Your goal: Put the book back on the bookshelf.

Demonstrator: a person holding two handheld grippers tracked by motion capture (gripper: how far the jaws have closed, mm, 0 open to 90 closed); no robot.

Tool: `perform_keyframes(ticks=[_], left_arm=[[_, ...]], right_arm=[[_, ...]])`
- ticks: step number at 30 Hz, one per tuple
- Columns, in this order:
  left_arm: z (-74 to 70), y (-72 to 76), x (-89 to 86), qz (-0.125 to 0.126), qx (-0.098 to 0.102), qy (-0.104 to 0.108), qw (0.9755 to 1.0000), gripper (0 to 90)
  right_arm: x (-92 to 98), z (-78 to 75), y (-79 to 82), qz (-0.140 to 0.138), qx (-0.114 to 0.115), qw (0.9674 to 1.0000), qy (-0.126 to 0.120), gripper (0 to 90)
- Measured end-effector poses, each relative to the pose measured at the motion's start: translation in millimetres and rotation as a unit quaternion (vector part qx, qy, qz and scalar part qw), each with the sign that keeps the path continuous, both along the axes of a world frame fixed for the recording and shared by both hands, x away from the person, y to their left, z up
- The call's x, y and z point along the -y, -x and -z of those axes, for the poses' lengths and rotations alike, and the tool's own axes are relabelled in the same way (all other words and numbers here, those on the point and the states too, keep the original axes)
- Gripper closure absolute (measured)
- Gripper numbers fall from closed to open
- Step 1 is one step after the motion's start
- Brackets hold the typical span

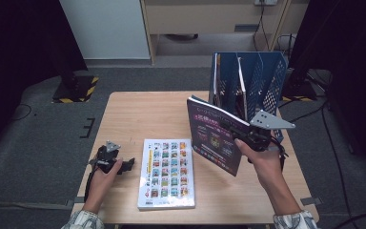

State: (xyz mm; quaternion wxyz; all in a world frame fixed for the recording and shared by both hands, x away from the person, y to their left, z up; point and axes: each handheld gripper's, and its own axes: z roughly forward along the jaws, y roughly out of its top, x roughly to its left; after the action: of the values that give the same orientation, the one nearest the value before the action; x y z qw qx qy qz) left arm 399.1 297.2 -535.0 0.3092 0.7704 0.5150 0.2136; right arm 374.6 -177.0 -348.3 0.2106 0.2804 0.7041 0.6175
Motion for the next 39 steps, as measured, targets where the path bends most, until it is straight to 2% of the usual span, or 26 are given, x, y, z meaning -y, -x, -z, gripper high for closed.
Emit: perform_keyframes(ticks=[29, 39], left_arm=[[1.6, 0.5, 1.1, 0.002, 0.005, 0.003, 1.0000, 2.7], [1.7, 1.0, 2.1, 0.005, 0.005, 0.003, 1.0000, 2.5]], right_arm=[[44.5, 3.3, 21.5, 0.029, -0.002, 0.9996, 0.002, 84.0], [60.7, 4.5, 24.7, 0.046, -0.003, 0.9989, 0.001, 84.0]])
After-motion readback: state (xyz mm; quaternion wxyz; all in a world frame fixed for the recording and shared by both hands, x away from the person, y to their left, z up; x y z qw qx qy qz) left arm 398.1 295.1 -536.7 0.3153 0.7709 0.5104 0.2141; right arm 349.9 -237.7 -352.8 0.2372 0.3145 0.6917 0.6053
